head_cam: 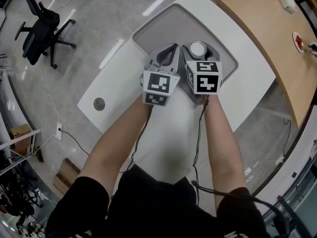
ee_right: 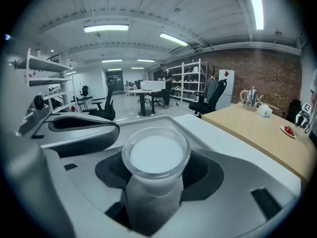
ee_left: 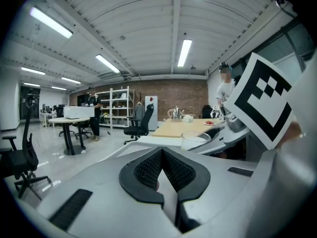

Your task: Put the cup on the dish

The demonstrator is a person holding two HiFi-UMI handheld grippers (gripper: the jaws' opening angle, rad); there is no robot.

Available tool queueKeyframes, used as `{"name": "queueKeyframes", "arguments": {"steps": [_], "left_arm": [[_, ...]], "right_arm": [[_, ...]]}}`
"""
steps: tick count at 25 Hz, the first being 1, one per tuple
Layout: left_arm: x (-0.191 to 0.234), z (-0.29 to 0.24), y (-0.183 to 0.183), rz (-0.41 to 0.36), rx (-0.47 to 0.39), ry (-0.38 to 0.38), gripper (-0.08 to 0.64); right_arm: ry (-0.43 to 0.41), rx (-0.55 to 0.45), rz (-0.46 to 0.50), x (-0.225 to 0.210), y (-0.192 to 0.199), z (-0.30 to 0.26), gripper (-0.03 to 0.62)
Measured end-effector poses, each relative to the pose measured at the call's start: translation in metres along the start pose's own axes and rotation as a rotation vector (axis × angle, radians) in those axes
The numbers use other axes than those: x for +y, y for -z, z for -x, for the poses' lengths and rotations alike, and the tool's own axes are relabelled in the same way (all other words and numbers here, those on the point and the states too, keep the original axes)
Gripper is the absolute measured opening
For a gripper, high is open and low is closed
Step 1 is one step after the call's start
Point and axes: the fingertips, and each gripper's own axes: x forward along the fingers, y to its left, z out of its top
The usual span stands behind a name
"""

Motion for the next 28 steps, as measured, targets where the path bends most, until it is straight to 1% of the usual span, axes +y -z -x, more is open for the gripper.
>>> {"name": "queueKeyframes", "arguments": {"steps": [4, 8, 11, 17, 22, 28], "left_arm": [[0.002, 0.007, -0.002, 0.033, -0.004, -0.005, 0.005], [0.001, 0.008, 0.001, 0.041, 0.000, -0.002, 0.005], [0.002, 0.008, 0.006, 0.052, 0.007, -0.004, 0.005], [0.003, 0.008, 0.006, 0.049, 0.006, -0.002, 0.005], [0.003, 0.008, 0.005, 0.049, 0.007, -0.001, 0.005], [0.001, 0.018, -0.002, 0.044, -0.001, 0.005, 0.005]], "right_arm": [[-0.002, 0.017, -0.011, 0.001, 0.007, -0.002, 0.239], [-0.010, 0.032, -0.035, -0.001, 0.016, -0.005, 0.239], [-0.011, 0.033, -0.031, 0.000, 0.018, -0.007, 0.239], [-0.006, 0.011, -0.033, 0.002, 0.018, -0.008, 0.239], [-0.032, -0.002, -0.043, 0.003, 0.019, -0.009, 0.239], [-0.044, -0.046, -0.036, 0.008, 0.005, 0.006, 0.240]]}}
